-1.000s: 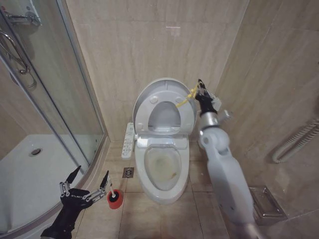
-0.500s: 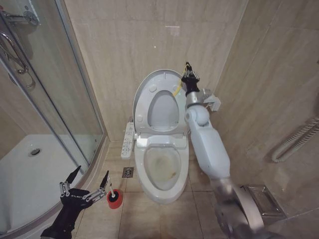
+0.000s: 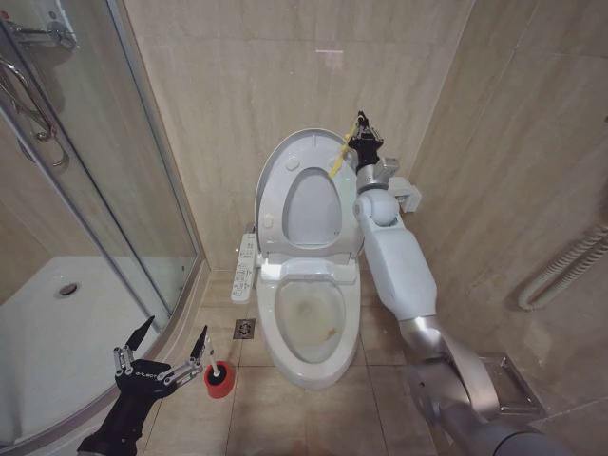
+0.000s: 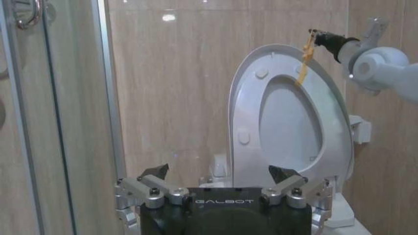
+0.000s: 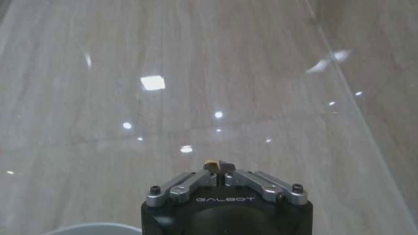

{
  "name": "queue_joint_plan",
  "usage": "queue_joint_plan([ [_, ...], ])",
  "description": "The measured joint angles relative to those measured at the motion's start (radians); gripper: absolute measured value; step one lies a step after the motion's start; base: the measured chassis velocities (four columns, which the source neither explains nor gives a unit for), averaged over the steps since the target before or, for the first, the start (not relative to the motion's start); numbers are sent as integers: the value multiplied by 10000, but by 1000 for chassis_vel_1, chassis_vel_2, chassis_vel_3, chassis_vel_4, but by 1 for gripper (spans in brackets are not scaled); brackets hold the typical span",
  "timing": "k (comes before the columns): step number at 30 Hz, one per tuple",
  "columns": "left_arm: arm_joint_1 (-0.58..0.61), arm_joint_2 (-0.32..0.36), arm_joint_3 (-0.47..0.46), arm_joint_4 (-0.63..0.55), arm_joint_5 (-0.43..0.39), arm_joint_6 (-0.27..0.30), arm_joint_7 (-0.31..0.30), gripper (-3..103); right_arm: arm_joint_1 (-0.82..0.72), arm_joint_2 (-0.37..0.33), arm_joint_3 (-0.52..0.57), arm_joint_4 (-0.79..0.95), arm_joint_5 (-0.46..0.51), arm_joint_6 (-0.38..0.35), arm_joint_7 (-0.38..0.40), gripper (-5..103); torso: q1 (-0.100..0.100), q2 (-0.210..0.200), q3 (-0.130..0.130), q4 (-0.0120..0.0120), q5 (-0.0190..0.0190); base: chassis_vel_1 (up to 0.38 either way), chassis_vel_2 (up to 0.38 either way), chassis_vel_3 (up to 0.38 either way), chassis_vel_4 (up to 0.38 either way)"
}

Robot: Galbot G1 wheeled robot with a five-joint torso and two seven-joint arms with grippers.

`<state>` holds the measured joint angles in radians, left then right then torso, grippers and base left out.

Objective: Open the toilet lid, clean the toilet bowl with a toilet brush, close the toilet lid, and flush.

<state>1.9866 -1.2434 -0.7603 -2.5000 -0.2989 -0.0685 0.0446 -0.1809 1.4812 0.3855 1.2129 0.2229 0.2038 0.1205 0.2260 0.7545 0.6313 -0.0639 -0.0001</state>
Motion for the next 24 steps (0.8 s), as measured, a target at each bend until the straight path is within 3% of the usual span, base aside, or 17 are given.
queue_joint_plan([
  [24,0,0,-1,0,0,0,0,100,-240,-103,515,-1160,-1392,214,354,2,0,1,1,-2,1,0,0,0,0],
])
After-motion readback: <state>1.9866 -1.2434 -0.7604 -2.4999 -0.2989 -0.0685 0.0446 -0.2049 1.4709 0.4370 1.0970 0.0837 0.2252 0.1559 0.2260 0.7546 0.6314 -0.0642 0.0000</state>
